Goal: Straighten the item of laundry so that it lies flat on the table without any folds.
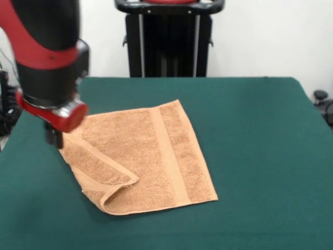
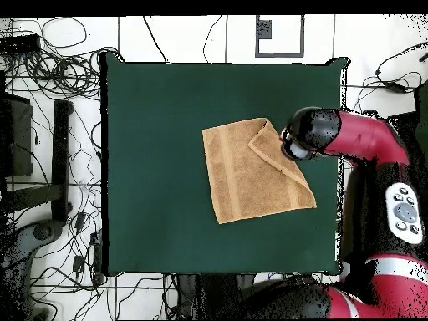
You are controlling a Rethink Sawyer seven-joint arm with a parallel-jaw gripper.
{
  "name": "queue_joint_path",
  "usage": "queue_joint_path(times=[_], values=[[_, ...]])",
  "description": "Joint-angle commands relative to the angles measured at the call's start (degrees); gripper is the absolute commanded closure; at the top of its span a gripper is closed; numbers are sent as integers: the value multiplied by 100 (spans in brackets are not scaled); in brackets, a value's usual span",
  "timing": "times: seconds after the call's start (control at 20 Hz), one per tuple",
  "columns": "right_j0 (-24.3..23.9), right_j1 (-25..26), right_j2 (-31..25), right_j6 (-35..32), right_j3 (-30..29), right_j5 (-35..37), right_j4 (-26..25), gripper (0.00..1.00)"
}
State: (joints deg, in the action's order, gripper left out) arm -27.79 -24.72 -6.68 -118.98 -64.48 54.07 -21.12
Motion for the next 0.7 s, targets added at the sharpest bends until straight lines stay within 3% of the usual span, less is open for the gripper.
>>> queue_joint_path(times=[0.05, 0.5, 0.7], values=[[-53, -83, -131, 294, -839, -205, -47, 0], [11, -94, -141, 43, -820, -570, -199, 0], [-37, -110, -293, 235, -985, -362, -41, 0]])
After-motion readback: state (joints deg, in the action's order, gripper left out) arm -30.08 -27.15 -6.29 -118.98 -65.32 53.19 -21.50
